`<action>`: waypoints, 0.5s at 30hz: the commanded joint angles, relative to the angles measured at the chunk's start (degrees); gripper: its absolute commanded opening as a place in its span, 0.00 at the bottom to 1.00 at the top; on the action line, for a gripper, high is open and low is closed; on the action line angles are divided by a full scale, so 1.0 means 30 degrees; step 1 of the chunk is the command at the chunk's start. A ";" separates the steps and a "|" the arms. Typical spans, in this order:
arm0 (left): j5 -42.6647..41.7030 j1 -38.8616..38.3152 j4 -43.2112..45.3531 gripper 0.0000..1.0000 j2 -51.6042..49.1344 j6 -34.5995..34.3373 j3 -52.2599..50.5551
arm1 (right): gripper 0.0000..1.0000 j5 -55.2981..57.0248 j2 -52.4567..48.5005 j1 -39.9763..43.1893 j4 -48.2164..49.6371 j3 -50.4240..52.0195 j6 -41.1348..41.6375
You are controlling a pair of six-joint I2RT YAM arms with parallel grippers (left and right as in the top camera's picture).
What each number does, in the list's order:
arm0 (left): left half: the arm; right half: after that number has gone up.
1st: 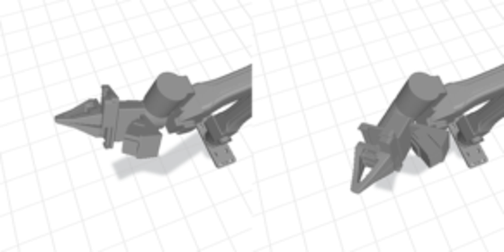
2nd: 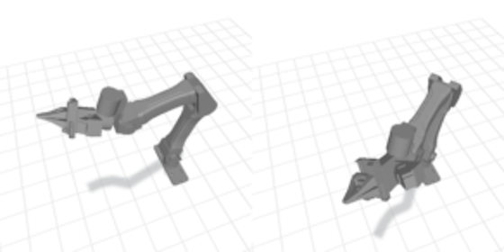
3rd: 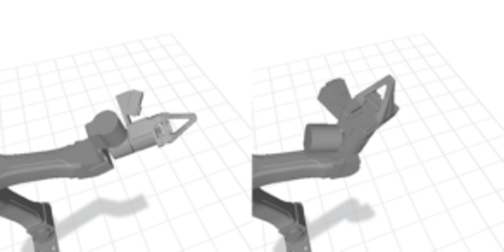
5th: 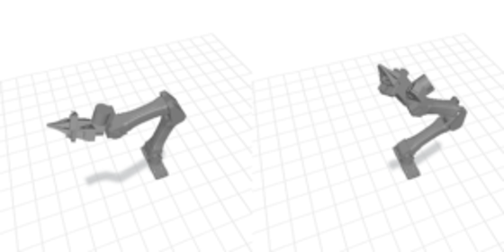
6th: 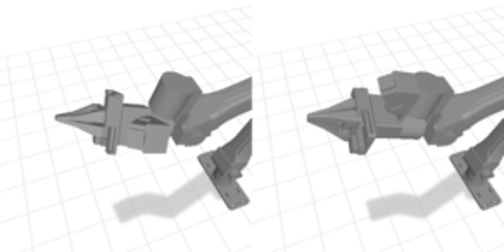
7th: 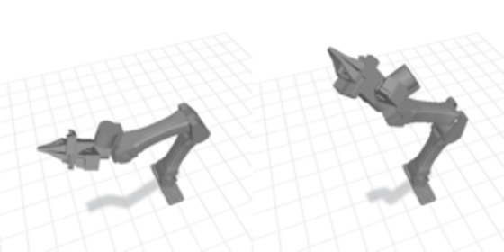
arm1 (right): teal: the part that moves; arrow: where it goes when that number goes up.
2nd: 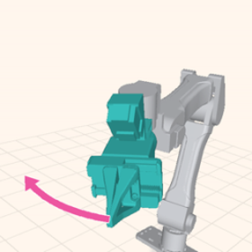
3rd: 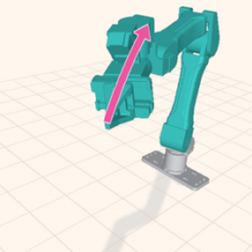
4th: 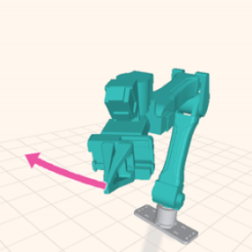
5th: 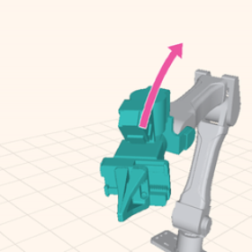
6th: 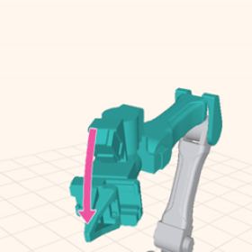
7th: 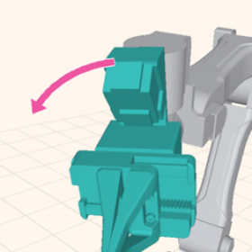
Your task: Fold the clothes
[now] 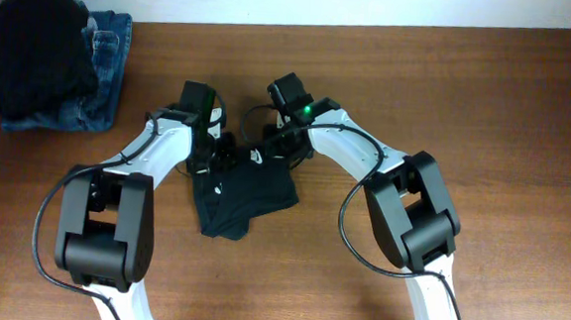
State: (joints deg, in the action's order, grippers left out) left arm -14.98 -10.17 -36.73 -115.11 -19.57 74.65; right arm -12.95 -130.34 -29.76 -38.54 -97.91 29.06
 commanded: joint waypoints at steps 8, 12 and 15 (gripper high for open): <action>0.1355 0.1246 0.0015 0.02 -0.0561 -0.0022 0.0153 | 0.04 0.1122 -0.0466 0.0095 -0.0656 0.0226 0.1428; 0.2127 0.1807 0.0000 0.02 -0.0561 0.0146 0.0153 | 0.04 0.1122 -0.0466 0.0095 -0.0656 0.0226 0.1428; 0.2973 0.2142 -0.0044 0.02 -0.0561 0.0423 0.0153 | 0.04 0.1115 -0.0466 0.0095 -0.0656 0.0226 0.1428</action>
State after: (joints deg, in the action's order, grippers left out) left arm -12.16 -5.32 -36.58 -115.33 -19.35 74.72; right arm -12.53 -130.34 -29.76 -39.16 -97.95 32.84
